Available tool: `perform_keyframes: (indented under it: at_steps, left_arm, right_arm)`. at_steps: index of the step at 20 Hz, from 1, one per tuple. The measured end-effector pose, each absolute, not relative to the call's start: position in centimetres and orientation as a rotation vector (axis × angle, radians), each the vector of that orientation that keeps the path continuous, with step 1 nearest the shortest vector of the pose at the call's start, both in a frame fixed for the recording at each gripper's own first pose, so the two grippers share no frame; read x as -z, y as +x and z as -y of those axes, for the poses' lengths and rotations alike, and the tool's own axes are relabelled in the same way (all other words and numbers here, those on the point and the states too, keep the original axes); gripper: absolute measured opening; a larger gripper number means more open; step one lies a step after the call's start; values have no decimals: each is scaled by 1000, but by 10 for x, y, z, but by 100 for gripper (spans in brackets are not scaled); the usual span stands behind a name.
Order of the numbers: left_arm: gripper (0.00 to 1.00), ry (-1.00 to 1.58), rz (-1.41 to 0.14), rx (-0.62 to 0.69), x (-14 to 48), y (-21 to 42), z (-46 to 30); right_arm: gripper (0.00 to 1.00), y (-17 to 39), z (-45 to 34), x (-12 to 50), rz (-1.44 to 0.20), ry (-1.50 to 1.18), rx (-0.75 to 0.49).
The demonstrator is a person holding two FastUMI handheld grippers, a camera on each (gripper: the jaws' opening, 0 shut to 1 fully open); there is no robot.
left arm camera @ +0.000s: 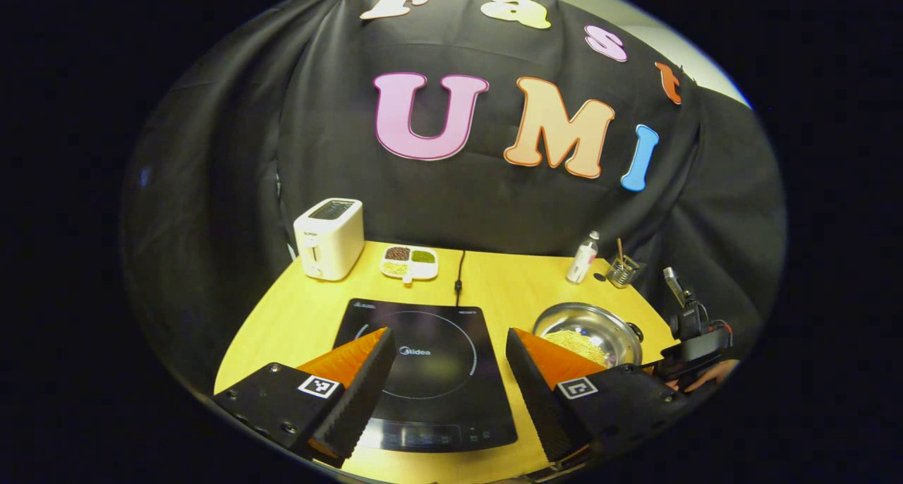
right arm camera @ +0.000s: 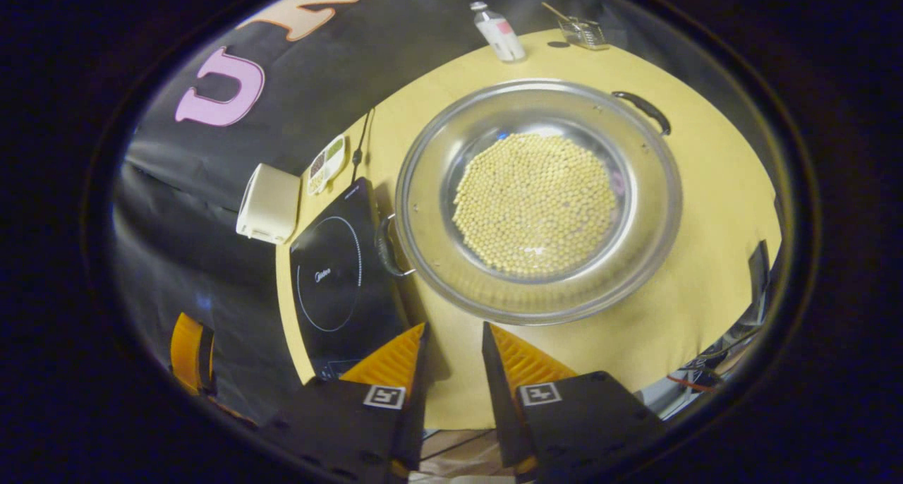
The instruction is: First push the handle of the pot to place it horizontally, then grasp the pot with both hands and set it on the induction cooktop.
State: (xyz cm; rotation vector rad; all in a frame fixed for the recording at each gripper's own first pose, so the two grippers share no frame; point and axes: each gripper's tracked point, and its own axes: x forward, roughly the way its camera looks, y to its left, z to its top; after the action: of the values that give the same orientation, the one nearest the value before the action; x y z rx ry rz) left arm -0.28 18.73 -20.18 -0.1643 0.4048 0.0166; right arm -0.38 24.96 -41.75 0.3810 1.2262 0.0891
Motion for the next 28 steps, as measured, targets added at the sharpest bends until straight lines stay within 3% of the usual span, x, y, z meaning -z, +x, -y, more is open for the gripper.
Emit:
perform_keyframes:
  at_steps: [4,6,9,10,11,12,14,15,16,17,18,20,21,25,26,27,28]
  left_arm:
    - [96,-193,-503,-30,226,3,-164]
    - [96,-219,-572,-40,241,4,-148]
    - [96,-285,-664,-29,260,4,-120]
    - [96,-300,-696,-31,268,4,-112]
    - [96,-315,-728,-36,275,6,-105]
    - [97,-335,-756,-43,281,10,-98]
    - [96,-386,-801,-52,293,19,-85]
    - [96,-409,-827,-58,300,24,-79]
    - [96,-428,-854,-66,309,27,-74]
    - [97,-445,-879,-74,316,31,-70]
    - [97,-459,-901,-83,323,36,-67]
    - [100,-458,-933,-93,333,45,-65]
    - [97,-448,-946,-95,336,49,-65]
    - [96,-412,-1015,-105,357,68,-61]
    - [96,-405,-1034,-106,361,71,-60]
    - [97,-404,-1046,-107,367,76,-59]
    - [97,-403,-1061,-104,373,80,-57]
  right_arm:
    - [85,7,-205,401,-1202,358,-99]
    - [100,18,-176,393,-1199,330,-102]
    - [100,44,-134,387,-1192,282,-97]
    - [94,56,-120,386,-1192,275,-97]
    - [100,68,-107,386,-1194,271,-96]
    - [94,80,-95,388,-1194,270,-94]
    - [100,100,-73,393,-1205,268,-89]
    - [94,107,-64,397,-1215,262,-93]
    - [94,116,-57,403,-1233,262,-101]
    - [100,122,-53,408,-1251,266,-113]
    - [94,129,-50,411,-1266,271,-123]
    - [94,142,-46,421,-1295,265,-154]
    - [100,147,-44,424,-1304,258,-171]
    - [94,168,-52,435,-1349,276,-241]
    - [100,171,-54,438,-1360,283,-252]
    - [100,173,-56,442,-1373,291,-264]
    - [93,174,-58,447,-1387,300,-275]
